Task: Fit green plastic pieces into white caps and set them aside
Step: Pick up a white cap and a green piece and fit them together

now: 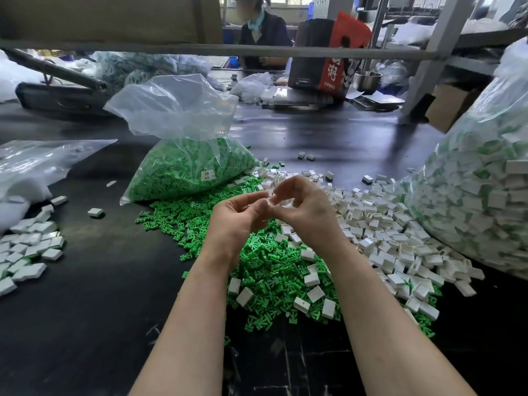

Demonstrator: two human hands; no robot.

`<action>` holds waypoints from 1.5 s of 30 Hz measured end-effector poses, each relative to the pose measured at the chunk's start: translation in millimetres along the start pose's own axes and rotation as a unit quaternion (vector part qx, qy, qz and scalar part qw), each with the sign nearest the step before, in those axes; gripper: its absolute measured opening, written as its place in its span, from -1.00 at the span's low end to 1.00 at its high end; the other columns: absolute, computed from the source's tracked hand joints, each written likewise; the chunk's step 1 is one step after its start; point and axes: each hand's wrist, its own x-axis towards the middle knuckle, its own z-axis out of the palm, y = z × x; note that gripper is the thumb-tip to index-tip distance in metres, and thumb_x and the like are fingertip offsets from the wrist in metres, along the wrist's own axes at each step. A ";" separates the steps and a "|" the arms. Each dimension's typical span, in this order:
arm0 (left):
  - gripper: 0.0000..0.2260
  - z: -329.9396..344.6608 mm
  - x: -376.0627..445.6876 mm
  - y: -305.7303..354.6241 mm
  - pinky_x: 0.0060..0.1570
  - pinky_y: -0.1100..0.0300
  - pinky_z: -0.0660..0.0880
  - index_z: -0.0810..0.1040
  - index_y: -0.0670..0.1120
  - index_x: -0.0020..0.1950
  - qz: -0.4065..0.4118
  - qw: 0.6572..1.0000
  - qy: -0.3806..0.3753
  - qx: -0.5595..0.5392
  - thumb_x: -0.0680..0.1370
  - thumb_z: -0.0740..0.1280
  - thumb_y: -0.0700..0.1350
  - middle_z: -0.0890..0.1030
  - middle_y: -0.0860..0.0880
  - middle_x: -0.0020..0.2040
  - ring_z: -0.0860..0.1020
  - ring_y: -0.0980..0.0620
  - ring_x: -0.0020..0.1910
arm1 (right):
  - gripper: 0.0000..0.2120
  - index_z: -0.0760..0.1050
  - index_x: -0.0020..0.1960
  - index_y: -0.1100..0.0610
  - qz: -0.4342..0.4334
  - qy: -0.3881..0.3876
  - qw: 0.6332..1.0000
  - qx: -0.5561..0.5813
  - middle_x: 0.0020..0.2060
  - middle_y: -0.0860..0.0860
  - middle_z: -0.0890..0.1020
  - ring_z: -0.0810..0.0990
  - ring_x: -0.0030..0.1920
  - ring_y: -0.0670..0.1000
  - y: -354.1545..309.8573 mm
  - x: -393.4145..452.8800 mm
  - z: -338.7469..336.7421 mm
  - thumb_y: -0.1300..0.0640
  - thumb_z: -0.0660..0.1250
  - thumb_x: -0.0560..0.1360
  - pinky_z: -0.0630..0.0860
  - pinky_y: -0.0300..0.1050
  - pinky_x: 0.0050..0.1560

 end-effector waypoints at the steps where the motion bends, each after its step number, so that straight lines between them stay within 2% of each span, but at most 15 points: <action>1: -0.89 0.0 0.6 -0.7 -0.28 0.27 0.58 0.66 -0.11 0.00 -0.004 1.000 0.022 0.002 0.49 0.41 -0.21 0.72 -0.09 -0.14 0.70 0.02 -0.19 | -0.70 0.50 0.06 0.18 0.010 -0.010 1.000 -0.019 -0.10 0.00 0.65 0.59 -0.13 -0.13 0.8 0.2 0.8 0.17 0.53 0.41 0.44 -0.37 -0.16; 3: -0.94 -1.8 2.9 -2.2 -0.32 0.27 0.58 0.62 -0.13 0.00 -0.006 0.997 0.076 0.003 0.55 0.37 -0.22 0.71 -0.08 -0.15 0.70 0.02 -0.23 | -0.71 0.53 0.11 0.11 0.030 -0.038 0.992 -0.116 -0.07 -0.06 0.63 0.57 -0.12 -0.16 2.1 0.4 1.3 0.13 0.51 0.44 0.50 -0.32 -0.10; 5: -0.97 -5.8 5.9 -1.9 -0.30 0.26 0.59 0.56 -0.13 0.00 -0.006 0.993 0.121 -0.010 0.58 0.35 -0.21 0.69 -0.10 -0.11 0.70 0.02 -0.22 | -0.75 0.58 0.13 0.04 0.042 -0.095 0.977 -0.189 -0.05 -0.07 0.65 0.59 -0.09 -0.13 2.0 -0.3 2.4 0.11 0.48 0.47 0.58 -0.16 0.06; 9: -0.95 -9.5 8.3 -1.6 -0.25 0.23 0.62 0.55 -0.17 0.04 0.000 0.988 0.146 -0.049 0.60 0.32 -0.22 0.69 -0.12 -0.11 0.70 0.01 -0.19 | -0.72 0.58 0.23 -0.07 0.041 -0.222 0.930 -0.291 0.07 -0.05 0.66 0.59 0.03 -0.05 -3.6 -3.0 13.7 0.00 0.42 0.52 0.53 -0.03 0.20; 15: -0.95 -4.5 6.7 -2.7 -0.29 0.26 0.59 0.59 -0.17 0.00 -0.001 0.991 0.114 -0.073 0.57 0.35 -0.26 0.70 -0.04 -0.28 0.69 0.04 -0.27 | -0.84 0.61 0.09 -0.09 0.036 -0.200 0.905 -0.374 0.03 -0.05 0.65 0.59 0.06 0.02 -3.1 -1.5 25.3 0.01 0.38 0.52 0.51 0.05 0.21; 21: -0.90 -3.3 6.4 -4.2 -0.32 0.23 0.59 0.52 -0.20 0.02 -0.002 0.987 0.126 -0.099 0.55 0.38 -0.22 0.65 -0.09 -0.25 0.69 -0.01 -0.29 | -0.83 0.55 0.09 0.04 0.034 -0.179 0.909 -0.375 0.00 0.00 0.64 0.58 0.05 0.07 -0.9 -0.4 29.3 0.07 0.38 0.50 0.53 0.08 0.15; 26: -0.72 -4.0 3.2 -0.7 -0.33 0.26 0.59 0.56 -0.18 -0.06 -0.001 0.989 0.115 -0.089 0.30 0.50 -0.12 0.69 -0.05 -0.31 0.69 0.02 -0.31 | -0.93 0.57 -0.06 0.01 0.055 -0.143 0.948 -0.280 -0.08 -0.05 0.67 0.61 -0.04 -0.03 -0.1 -0.7 24.5 0.13 0.44 0.49 0.58 -0.01 0.11; 30: -0.74 -4.8 3.0 -0.9 -0.28 0.26 0.60 0.64 -0.13 -0.11 0.003 0.993 0.092 -0.076 0.24 0.52 -0.13 0.71 -0.05 -0.27 0.68 0.04 -0.30 | -0.94 0.58 -0.07 0.06 0.075 -0.056 0.981 -0.167 -0.19 -0.04 0.66 0.63 -0.16 -0.05 1.4 0.5 20.5 0.17 0.45 0.49 0.62 -0.05 -0.01; 33: -0.79 -5.8 3.9 -2.1 -0.25 0.25 0.61 0.69 -0.09 -0.15 -0.001 0.994 0.080 -0.072 0.24 0.53 -0.13 0.72 -0.08 -0.22 0.68 0.03 -0.27 | -0.92 0.58 -0.06 0.06 0.105 0.008 0.993 -0.056 -0.23 -0.02 0.65 0.65 -0.18 -0.03 3.5 2.0 16.4 0.20 0.45 0.49 0.61 -0.11 -0.09; 37: -0.81 -5.9 4.4 -5.0 -0.20 0.24 0.61 0.72 -0.07 -0.17 0.001 0.996 0.060 -0.060 0.24 0.53 -0.13 0.72 -0.08 -0.19 0.68 0.04 -0.24 | -0.86 0.60 -0.11 0.03 0.132 0.044 0.987 0.079 -0.16 0.04 0.70 0.69 -0.11 -0.01 2.6 1.0 12.1 0.26 0.46 0.47 0.61 -0.26 -0.11; 42: -0.75 -2.8 2.6 -5.5 -0.21 0.25 0.59 0.69 -0.08 -0.13 0.029 0.998 0.046 -0.029 0.23 0.56 -0.13 0.71 -0.05 -0.20 0.66 0.06 -0.22 | -0.91 0.63 -0.10 0.13 0.167 0.071 0.962 0.204 -0.23 0.01 0.68 0.61 -0.33 -0.23 -0.3 1.5 8.1 0.29 0.46 0.46 0.48 -0.38 -0.29; 45: -0.71 -2.4 1.0 -4.9 -0.26 0.27 0.57 0.63 -0.12 -0.14 0.050 0.997 0.049 -0.006 0.20 0.57 -0.13 0.70 -0.02 -0.24 0.65 0.08 -0.26 | -0.92 0.62 -0.07 0.18 0.186 0.066 0.949 0.247 -0.23 0.03 0.66 0.56 -0.39 -0.25 -1.4 1.0 6.1 0.31 0.44 0.47 0.45 -0.37 -0.35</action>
